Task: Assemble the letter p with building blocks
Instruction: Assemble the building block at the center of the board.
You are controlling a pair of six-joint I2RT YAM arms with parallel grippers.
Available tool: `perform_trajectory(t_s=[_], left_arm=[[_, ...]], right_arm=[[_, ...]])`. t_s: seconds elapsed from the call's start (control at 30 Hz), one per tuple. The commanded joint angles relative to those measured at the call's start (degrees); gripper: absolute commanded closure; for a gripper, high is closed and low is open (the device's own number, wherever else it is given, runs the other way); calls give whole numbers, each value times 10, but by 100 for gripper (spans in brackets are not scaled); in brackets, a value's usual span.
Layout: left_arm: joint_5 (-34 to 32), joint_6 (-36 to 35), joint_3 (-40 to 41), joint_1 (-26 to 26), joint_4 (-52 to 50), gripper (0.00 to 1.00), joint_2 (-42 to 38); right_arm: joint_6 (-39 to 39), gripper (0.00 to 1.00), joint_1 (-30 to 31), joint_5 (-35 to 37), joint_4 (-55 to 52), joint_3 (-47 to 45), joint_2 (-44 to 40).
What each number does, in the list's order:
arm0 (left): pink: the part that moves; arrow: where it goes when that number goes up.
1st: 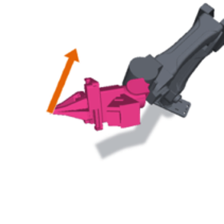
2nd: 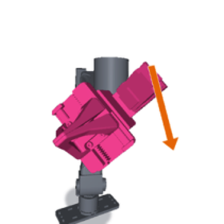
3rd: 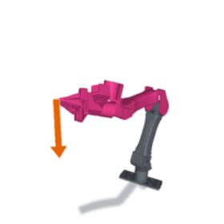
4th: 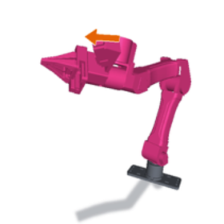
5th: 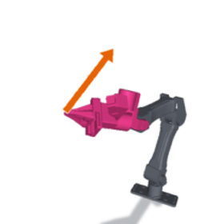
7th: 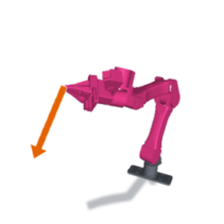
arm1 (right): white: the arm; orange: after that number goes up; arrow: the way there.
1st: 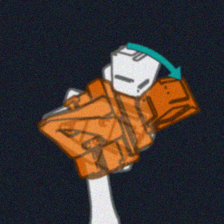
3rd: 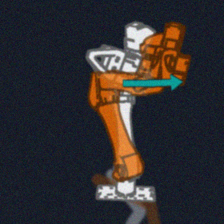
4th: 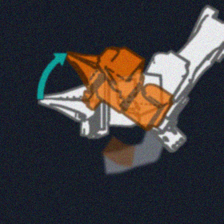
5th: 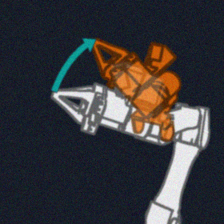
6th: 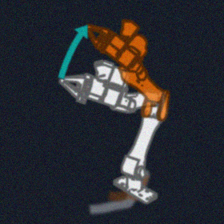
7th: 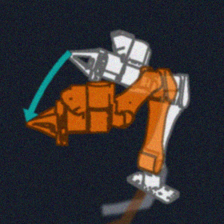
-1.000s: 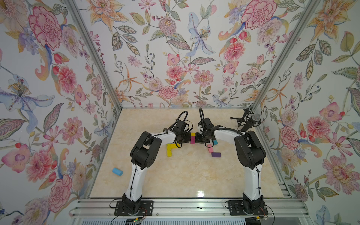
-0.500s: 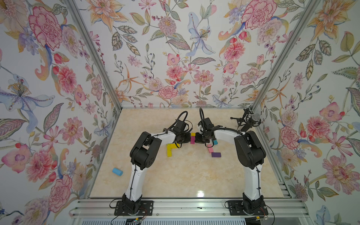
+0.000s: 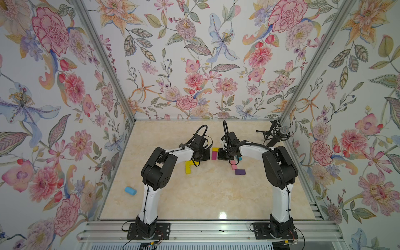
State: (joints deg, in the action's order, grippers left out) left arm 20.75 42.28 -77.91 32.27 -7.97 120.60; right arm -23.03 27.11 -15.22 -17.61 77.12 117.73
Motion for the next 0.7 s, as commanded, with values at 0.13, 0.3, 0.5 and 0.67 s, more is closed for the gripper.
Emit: perform_trajectory(t_s=[0.13,0.3,0.5,0.67], left_arm=[[13,-14,9,14,-3,100,-11],[14,-14,3,17,-4,100,-10],[15,-12,-4,18,-6,100,-6],[15,-11,-13,19,-9,100,1]], right_arm=[[-6,100,-1,19,-34,-28,3],[-7,100,-1,17,-33,-18,11],[-6,100,0,15,-33,-14,13],[-4,100,-1,15,-33,-16,13]])
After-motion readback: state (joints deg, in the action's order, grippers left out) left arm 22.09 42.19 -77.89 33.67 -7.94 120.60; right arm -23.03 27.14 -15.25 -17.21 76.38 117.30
